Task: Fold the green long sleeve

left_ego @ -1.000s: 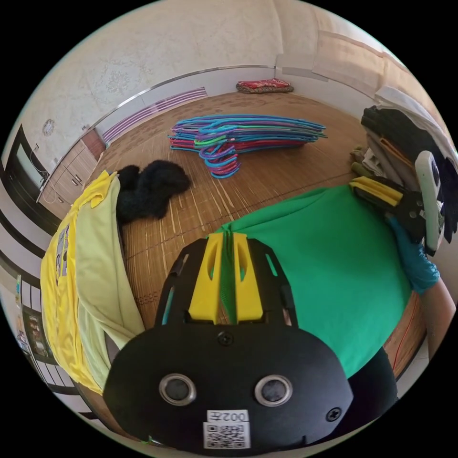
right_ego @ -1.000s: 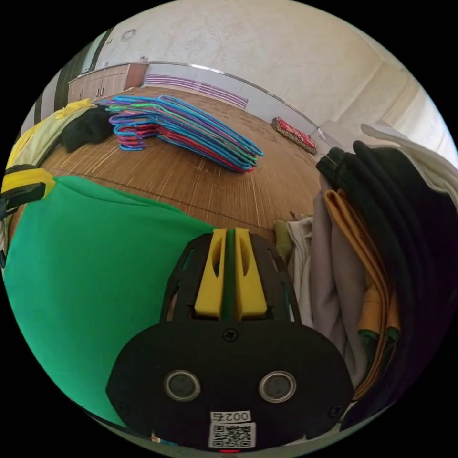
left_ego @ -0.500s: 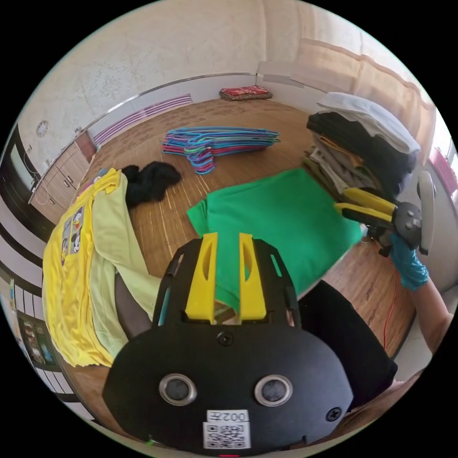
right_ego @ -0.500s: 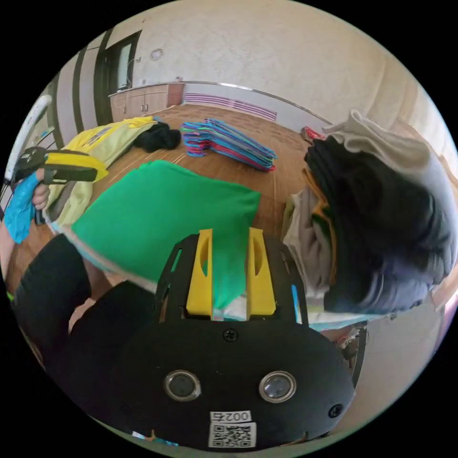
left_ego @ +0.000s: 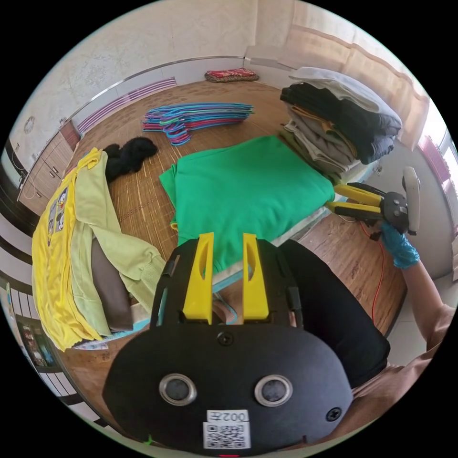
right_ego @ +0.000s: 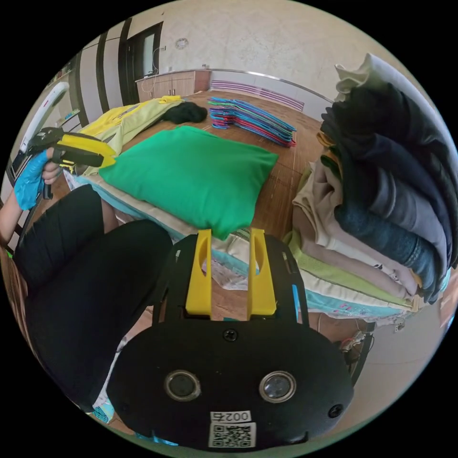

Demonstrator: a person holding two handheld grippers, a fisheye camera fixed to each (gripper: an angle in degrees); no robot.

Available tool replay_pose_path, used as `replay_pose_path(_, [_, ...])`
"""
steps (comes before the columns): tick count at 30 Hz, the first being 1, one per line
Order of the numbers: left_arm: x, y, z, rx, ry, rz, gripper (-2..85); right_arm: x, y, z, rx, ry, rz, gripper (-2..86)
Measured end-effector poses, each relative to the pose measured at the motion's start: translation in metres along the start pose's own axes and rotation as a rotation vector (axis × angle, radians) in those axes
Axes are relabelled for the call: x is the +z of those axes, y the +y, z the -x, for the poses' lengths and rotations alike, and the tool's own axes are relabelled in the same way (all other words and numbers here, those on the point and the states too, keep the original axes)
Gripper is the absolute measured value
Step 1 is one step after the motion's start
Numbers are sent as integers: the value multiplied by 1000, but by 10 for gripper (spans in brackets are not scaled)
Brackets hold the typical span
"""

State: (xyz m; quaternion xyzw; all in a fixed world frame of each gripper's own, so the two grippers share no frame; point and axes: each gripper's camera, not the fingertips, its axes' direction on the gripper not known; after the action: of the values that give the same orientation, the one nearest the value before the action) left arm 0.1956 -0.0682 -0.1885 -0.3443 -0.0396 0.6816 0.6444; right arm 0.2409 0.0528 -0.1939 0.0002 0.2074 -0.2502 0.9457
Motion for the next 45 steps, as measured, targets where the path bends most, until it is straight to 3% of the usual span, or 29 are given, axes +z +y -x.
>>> replay_pose_path(6, [2, 7, -8, 1, -10, 38, 59, 2, 8, -1, -10, -11, 6, 79])
replay_pose_path(10, [0, 10, -12, -3, -7, 46, 59, 8, 22, -1, -9, 7, 61, 5])
replay_pose_path(20, [-21, 3, -49, 111, 0, -4, 75, -9, 35, -4, -8, -85, -3, 113])
replay_pose_path(29, [-10, -2, -92, 391, 101, -57, 144, -22, 30, -8, 9, -239, -44, 53])
replay_pose_path(35, [11, -13, -128, 544, 1, -51, 165, -55, 19, 6, 20, -211, -149, 6])
replay_pose_path(45, [27, 1, -144, 470, -199, 7, 125, -83, 7, 38, -108, -103, -134, -6])
